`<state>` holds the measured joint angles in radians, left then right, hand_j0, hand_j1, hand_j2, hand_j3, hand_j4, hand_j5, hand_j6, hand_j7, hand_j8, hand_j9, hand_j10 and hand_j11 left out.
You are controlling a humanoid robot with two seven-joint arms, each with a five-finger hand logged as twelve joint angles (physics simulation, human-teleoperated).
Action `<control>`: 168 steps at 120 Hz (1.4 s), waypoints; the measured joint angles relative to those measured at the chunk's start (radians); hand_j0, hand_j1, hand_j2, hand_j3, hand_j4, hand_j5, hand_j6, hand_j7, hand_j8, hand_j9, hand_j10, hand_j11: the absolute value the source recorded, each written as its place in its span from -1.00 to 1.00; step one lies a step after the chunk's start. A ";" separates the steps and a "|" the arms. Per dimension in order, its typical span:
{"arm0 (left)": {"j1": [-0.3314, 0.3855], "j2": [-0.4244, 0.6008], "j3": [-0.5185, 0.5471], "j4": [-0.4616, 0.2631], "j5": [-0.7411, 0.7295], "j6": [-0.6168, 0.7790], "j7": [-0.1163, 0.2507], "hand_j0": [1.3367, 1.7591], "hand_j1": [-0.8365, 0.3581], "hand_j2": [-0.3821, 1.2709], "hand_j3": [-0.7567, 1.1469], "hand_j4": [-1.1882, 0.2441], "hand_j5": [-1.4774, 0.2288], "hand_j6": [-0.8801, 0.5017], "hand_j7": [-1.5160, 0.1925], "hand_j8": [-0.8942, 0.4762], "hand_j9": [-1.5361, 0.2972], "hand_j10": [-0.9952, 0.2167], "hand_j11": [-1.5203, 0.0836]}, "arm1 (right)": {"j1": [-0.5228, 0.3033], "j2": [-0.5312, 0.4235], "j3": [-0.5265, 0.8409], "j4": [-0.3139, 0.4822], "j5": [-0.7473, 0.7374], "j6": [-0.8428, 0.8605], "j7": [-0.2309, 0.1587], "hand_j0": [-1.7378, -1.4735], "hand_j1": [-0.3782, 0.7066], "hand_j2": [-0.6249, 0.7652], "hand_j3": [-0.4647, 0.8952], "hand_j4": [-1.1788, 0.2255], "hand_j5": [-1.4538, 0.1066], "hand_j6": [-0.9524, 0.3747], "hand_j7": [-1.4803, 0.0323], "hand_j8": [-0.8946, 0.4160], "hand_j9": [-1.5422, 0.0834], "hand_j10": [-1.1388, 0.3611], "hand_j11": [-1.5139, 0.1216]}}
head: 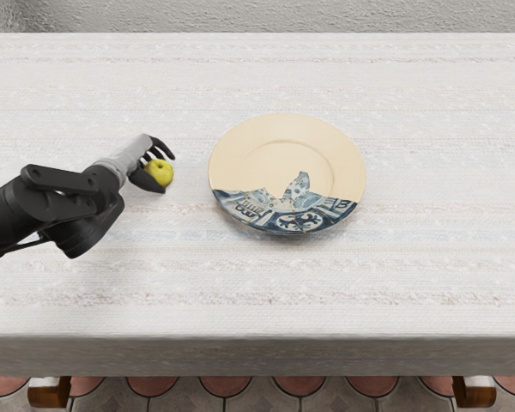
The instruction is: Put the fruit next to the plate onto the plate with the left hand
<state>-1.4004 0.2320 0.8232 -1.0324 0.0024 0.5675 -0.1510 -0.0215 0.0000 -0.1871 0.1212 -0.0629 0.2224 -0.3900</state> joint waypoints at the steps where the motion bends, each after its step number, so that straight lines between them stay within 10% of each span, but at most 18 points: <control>1: 0.000 0.001 0.000 0.000 0.000 0.000 0.000 0.51 0.05 -0.43 -0.20 -0.11 -0.05 -0.47 -0.03 -0.45 -0.09 -0.23 0.02 | 0.000 0.000 0.000 0.000 0.000 0.000 0.000 -0.40 -0.95 -0.10 -0.32 0.68 0.86 0.43 0.96 0.36 0.90 0.52 0.85; 168: -0.182 -0.085 -0.037 -0.073 -0.062 -0.008 0.005 0.52 -0.03 -0.29 -0.21 -0.09 -0.10 -0.46 -0.05 -0.42 -0.09 -0.25 0.02 | 0.000 0.000 0.000 0.000 0.000 0.000 0.000 -0.40 -0.95 -0.10 -0.32 0.68 0.86 0.44 0.96 0.37 0.90 0.52 0.85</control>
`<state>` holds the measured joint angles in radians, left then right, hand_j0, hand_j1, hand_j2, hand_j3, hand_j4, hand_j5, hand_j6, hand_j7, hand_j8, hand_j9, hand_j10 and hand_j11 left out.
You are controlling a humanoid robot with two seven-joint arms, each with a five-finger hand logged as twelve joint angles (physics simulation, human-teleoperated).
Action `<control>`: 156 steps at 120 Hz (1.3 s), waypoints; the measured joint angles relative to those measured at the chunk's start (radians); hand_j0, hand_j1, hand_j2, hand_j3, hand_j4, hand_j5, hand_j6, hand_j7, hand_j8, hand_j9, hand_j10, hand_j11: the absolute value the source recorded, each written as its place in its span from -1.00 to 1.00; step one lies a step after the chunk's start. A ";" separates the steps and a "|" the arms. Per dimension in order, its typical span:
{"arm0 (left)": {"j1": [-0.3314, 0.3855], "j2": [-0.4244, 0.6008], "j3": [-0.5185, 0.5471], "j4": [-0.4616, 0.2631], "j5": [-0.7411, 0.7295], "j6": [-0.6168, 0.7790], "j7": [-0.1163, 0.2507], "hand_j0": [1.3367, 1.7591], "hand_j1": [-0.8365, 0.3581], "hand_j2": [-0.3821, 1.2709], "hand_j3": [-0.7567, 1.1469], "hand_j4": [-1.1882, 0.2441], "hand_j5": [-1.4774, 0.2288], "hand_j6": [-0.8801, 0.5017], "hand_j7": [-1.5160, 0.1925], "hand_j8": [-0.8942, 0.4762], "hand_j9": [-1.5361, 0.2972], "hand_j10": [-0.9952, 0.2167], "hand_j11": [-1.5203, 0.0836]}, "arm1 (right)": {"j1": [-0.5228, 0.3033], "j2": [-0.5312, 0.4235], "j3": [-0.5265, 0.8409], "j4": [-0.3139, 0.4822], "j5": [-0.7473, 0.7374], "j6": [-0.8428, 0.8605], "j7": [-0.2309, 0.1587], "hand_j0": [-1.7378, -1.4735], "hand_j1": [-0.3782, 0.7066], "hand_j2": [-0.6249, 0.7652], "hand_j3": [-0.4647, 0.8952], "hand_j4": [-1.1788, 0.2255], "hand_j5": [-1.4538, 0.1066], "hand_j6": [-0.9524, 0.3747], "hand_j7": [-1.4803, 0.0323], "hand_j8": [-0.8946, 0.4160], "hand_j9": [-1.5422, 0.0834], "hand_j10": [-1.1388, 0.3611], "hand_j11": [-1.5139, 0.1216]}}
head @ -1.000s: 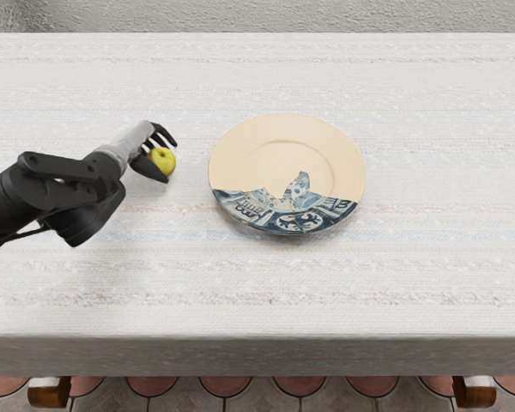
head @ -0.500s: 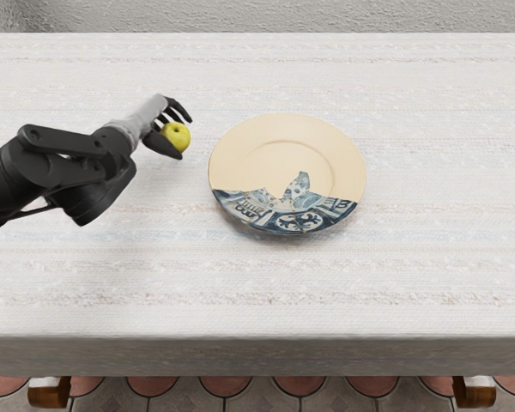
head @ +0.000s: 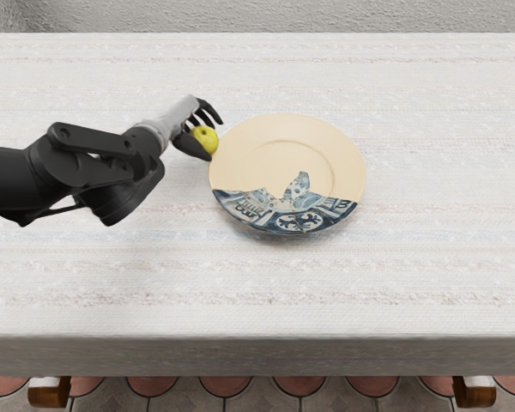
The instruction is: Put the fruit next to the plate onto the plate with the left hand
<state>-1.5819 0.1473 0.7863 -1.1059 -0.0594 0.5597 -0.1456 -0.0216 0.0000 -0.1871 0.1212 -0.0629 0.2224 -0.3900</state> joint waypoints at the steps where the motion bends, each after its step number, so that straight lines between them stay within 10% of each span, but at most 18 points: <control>1: -0.001 -0.002 0.000 0.000 -0.001 0.000 0.000 0.52 -0.03 -0.29 -0.21 -0.09 -0.10 -0.46 -0.05 -0.42 -0.09 -0.25 0.02 | 0.000 0.000 0.000 0.000 0.000 0.000 0.000 -0.40 -0.95 -0.10 -0.32 0.68 0.86 0.44 0.96 0.37 0.90 0.52 0.85; 87: -0.024 -0.085 -0.005 -0.002 -0.041 0.000 0.000 0.52 -0.02 -0.29 -0.20 -0.08 -0.08 -0.49 -0.04 -0.40 -0.08 -0.23 0.03 | 0.000 0.000 0.000 0.000 0.000 0.000 0.000 -0.40 -0.95 -0.10 -0.32 0.68 0.86 0.44 0.96 0.37 0.90 0.52 0.85; 118: -0.024 -0.074 -0.018 -0.007 -0.043 -0.003 -0.001 0.52 0.59 -0.45 -0.20 0.37 0.42 -0.02 0.46 0.02 0.38 0.30 0.56 | 0.000 0.000 0.000 0.000 0.000 0.000 0.000 -0.40 -0.95 -0.10 -0.32 0.68 0.86 0.44 0.96 0.37 0.90 0.52 0.85; 156: -0.014 0.267 -0.091 -0.009 -0.033 -0.219 -0.002 0.52 0.88 -0.52 -0.20 0.58 0.65 0.19 0.69 0.23 0.60 0.55 0.81 | 0.000 0.000 0.000 0.000 0.000 0.000 0.000 -0.40 -0.95 -0.10 -0.32 0.68 0.86 0.43 0.96 0.36 0.90 0.52 0.85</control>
<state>-1.5962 0.4144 0.6949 -1.1146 -0.0927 0.3407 -0.1478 -0.0217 0.0000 -0.1871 0.1217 -0.0629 0.2224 -0.3900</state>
